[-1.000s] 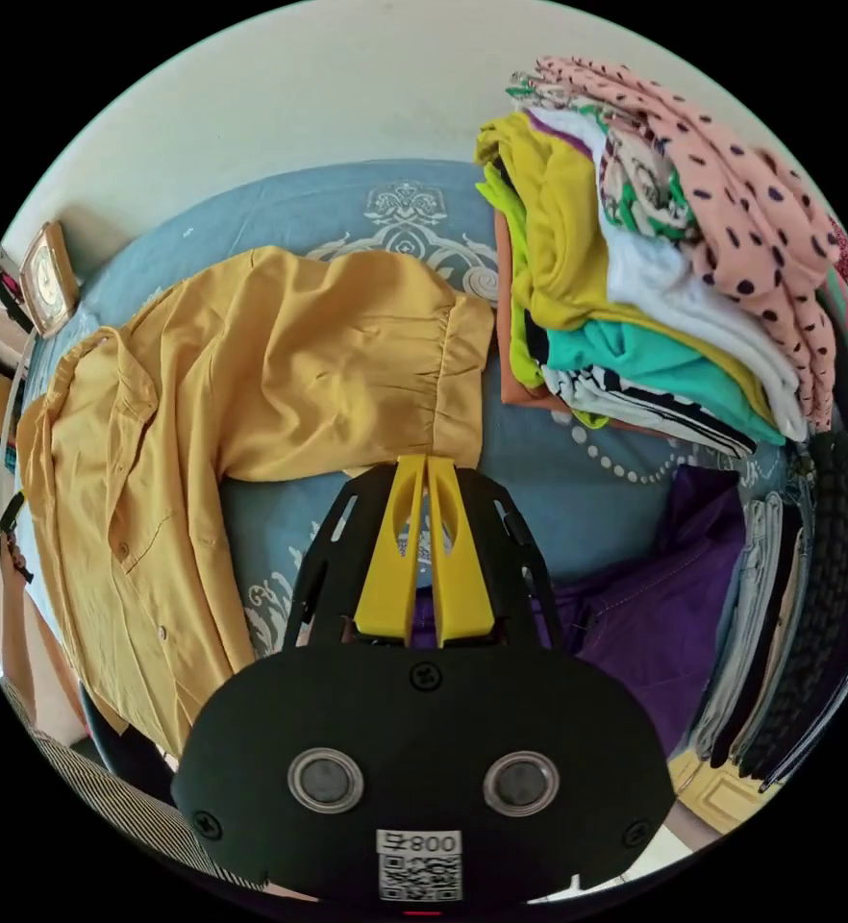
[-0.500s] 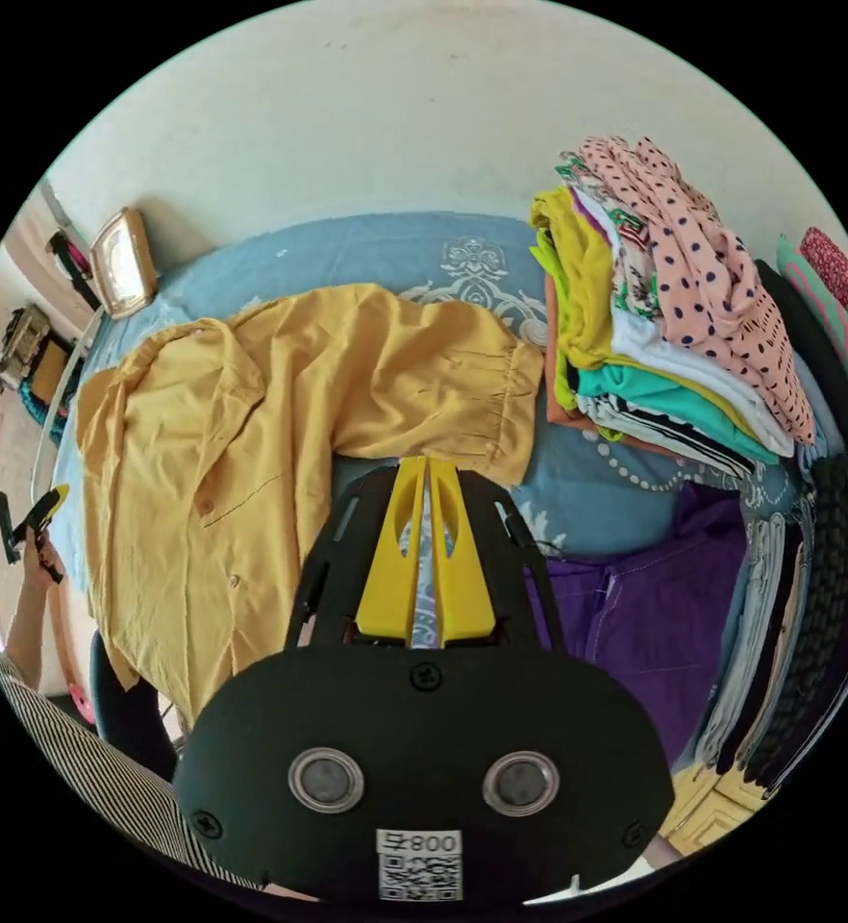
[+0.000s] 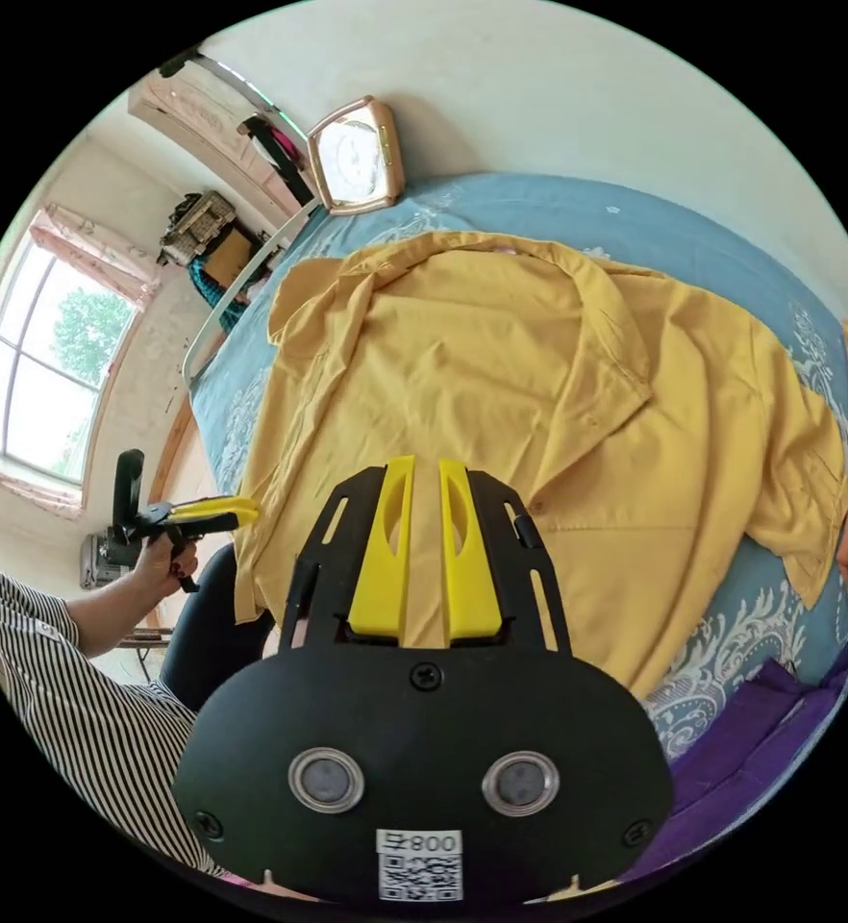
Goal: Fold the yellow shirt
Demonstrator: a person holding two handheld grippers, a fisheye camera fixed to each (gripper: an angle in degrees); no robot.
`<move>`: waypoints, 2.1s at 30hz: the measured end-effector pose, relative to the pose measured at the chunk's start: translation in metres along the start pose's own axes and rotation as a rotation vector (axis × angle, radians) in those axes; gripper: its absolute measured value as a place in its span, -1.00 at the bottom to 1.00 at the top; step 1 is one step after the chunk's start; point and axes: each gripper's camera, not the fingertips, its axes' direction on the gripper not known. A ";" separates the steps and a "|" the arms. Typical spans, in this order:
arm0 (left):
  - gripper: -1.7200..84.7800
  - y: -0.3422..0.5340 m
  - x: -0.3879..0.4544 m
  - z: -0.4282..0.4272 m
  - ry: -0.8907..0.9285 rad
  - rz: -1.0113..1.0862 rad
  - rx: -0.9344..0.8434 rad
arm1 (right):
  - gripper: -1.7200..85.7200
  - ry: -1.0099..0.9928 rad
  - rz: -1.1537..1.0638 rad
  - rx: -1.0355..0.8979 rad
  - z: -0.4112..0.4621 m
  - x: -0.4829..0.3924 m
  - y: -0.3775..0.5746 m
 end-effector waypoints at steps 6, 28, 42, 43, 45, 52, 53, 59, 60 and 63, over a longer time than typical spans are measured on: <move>-0.86 0.025 0.008 0.012 0.030 -0.003 0.003 | -0.82 0.015 -0.185 -0.020 0.044 -0.092 -0.126; -0.95 0.091 0.008 0.028 0.315 0.037 0.006 | -0.85 0.164 -0.008 -0.106 0.167 -0.188 -0.390; -0.95 0.111 0.049 0.030 0.428 0.171 -0.014 | -0.95 0.166 -0.024 0.069 0.018 -0.126 -0.357; -0.95 0.109 0.055 0.033 0.437 0.184 -0.021 | -0.95 0.185 -0.002 0.065 0.012 -0.115 -0.353; -0.95 0.106 0.062 0.040 0.428 0.203 -0.048 | -0.95 0.202 0.033 0.056 0.007 -0.097 -0.346; -0.94 0.113 0.076 0.060 0.349 0.207 -0.143 | -0.95 0.147 0.183 -0.033 0.028 -0.031 -0.316; -0.94 0.115 0.075 0.059 0.341 0.198 -0.142 | -0.95 0.137 0.187 -0.034 0.029 -0.029 -0.314; -0.90 0.127 0.071 0.044 0.356 0.196 -0.132 | -0.95 0.060 0.232 -0.033 0.028 -0.014 -0.293; -0.90 0.129 0.071 0.040 0.357 0.199 -0.125 | -0.95 0.048 0.242 -0.025 0.022 -0.012 -0.287; -0.88 0.143 0.066 0.011 0.343 0.213 -0.069 | -0.95 0.057 0.266 0.005 0.000 -0.011 -0.266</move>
